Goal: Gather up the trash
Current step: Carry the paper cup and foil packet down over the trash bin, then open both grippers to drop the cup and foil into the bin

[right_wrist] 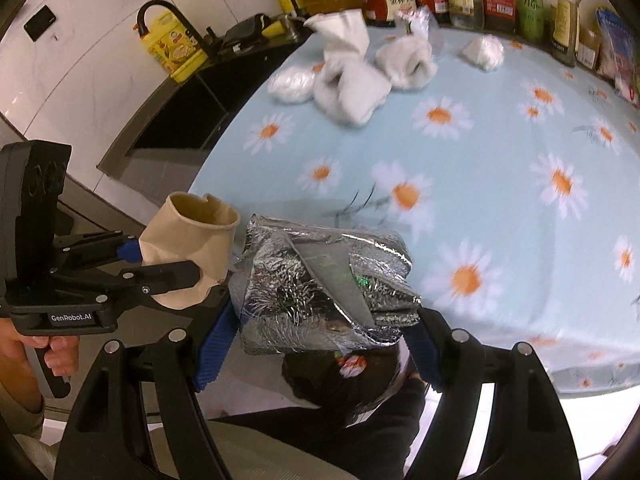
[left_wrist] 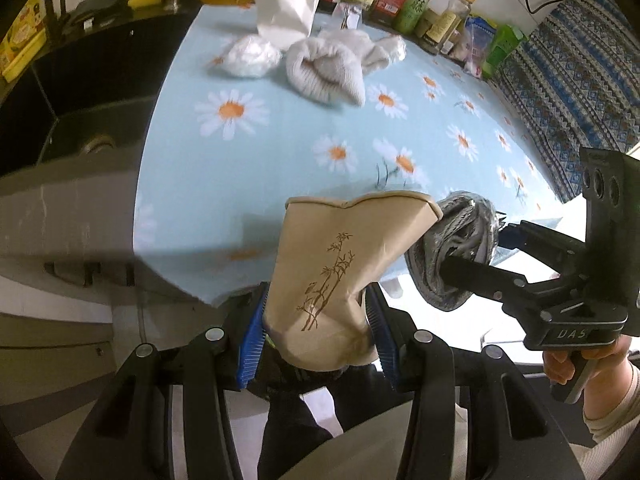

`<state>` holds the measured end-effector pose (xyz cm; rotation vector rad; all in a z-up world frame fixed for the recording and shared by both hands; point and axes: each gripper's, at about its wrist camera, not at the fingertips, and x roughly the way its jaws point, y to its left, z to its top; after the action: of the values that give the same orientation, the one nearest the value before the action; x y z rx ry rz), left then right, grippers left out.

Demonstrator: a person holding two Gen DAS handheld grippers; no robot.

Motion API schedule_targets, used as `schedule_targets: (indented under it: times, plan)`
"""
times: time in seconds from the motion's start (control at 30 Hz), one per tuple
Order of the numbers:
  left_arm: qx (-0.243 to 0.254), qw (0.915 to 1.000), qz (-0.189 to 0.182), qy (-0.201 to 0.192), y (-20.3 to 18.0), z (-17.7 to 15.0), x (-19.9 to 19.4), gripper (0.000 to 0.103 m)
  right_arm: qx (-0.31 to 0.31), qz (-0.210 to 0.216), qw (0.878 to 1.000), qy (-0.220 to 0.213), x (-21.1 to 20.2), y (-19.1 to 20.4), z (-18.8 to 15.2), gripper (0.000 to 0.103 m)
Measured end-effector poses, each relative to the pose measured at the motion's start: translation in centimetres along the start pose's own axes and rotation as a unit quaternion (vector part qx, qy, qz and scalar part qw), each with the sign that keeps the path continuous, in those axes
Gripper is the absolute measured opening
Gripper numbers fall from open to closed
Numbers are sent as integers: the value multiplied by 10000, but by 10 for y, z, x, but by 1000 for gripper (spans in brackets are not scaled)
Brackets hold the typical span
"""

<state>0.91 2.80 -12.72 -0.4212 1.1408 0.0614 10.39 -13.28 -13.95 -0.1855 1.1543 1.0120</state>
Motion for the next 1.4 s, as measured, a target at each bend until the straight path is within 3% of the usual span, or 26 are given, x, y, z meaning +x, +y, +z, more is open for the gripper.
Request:
schedule_targets:
  times: [0.33,0.73,1.3,1.33,1.37,1.4]
  plan:
    - [-183,9992,-58,358,15,-34,21,46,115,-72,9989,454,32,10,-36,75]
    - [-553,9934,-11,1008,31,-69,79,46,347,-89,9932,1105,82,-7,-67,75]
    - [-1027,9858,-16,1326,47,-85,115,46,538,-7,9878,1458,116,-20,-75,78]
    - [-1059,9852,-21,1347,48,-85,115,51,565,-10,9875,1472,118,-22,-73,79]
    - [-1101,9838,-23,1418,49,-85,118,66,607,9,9872,1477,119,-23,-72,79]
    - [-1124,9829,-24,1458,47,-84,118,70,619,22,9871,1477,118,-24,-73,81]
